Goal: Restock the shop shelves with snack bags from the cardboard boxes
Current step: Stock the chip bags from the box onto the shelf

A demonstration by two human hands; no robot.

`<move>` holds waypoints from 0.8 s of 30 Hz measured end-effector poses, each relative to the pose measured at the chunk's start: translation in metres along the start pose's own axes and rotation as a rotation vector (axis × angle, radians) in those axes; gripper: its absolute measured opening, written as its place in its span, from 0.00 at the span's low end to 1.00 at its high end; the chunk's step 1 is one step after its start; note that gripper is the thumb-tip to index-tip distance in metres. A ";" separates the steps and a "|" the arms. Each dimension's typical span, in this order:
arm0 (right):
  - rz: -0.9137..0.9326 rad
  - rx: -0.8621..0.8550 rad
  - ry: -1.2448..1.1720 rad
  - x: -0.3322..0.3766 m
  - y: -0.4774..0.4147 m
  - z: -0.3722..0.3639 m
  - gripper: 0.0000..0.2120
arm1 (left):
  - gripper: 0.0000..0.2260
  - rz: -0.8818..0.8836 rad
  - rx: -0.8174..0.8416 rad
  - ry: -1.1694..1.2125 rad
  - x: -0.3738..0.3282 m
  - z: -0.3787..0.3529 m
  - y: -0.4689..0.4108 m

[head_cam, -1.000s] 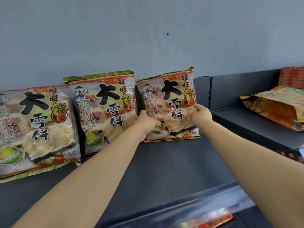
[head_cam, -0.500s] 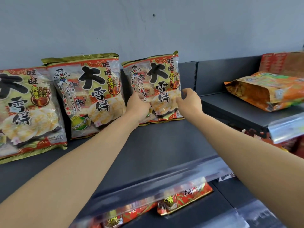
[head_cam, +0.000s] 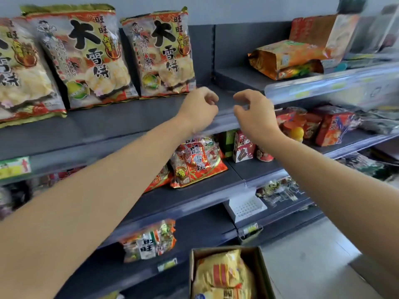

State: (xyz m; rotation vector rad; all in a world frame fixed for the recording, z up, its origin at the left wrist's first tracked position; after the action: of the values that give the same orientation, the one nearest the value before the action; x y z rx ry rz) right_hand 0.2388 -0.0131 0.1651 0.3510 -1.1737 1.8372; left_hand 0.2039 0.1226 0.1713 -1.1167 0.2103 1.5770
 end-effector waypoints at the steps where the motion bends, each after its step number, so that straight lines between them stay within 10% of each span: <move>1: -0.016 0.011 0.015 -0.009 0.016 0.008 0.15 | 0.11 0.013 0.033 -0.004 -0.001 -0.011 0.017; 24: -0.580 0.737 0.326 -0.179 0.321 -0.087 0.13 | 0.09 0.637 0.638 -0.147 0.207 -0.131 0.291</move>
State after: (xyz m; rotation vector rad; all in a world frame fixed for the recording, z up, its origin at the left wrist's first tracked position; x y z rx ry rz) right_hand 0.0990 -0.0823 -0.1787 0.6874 -0.1023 1.6472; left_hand 0.0475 0.0744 -0.1722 -0.4375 0.9697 1.9282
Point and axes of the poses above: each hand's wrist, its own y-axis away from the middle knuckle, its own z-axis out of the back of the hand, x = y × z, the point moved 8 cm from there along -y, towards the middle knuckle, and after that the axes turned 7 degrees about -x, right-handed, at the moved point
